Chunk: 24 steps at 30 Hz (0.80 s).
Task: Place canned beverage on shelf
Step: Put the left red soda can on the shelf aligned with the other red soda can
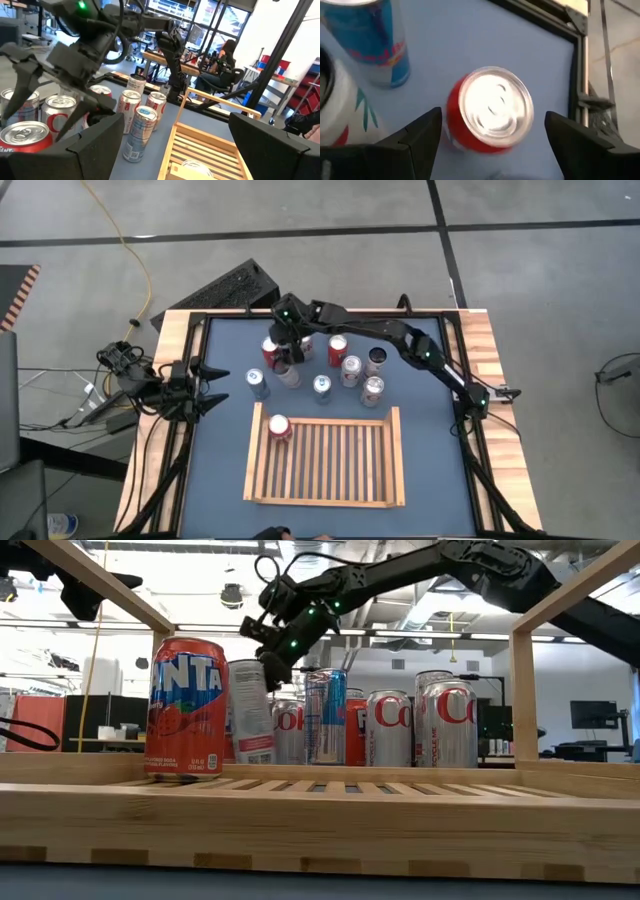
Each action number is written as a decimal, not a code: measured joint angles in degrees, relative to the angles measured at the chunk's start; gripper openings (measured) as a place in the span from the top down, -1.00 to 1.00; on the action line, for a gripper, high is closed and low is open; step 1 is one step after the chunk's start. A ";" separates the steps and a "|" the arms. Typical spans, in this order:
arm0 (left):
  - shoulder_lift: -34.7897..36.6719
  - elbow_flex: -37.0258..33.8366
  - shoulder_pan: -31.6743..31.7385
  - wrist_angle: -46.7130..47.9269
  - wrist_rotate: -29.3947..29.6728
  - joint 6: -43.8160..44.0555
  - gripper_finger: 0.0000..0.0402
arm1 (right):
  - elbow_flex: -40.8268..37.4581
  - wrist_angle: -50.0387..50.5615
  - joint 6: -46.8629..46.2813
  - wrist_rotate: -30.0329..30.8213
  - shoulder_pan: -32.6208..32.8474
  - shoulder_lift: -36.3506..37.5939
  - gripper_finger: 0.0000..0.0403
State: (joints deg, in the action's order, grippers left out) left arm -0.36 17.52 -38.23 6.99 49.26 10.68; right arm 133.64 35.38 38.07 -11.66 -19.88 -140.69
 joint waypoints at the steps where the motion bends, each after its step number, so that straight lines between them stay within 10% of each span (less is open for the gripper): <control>1: 0.00 -0.02 -0.01 0.01 0.14 0.00 -0.73 | 0.00 0.06 0.16 -0.03 0.03 -0.15 -0.64; 24: 0.00 -0.01 0.01 0.03 1.13 -0.35 -0.73 | 0.11 -2.54 -0.08 -4.04 -0.15 -0.63 -0.64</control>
State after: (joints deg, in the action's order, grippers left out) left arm -0.36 17.50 -38.22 7.03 50.39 10.33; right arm 133.75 32.84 38.00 -15.69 -20.03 -141.32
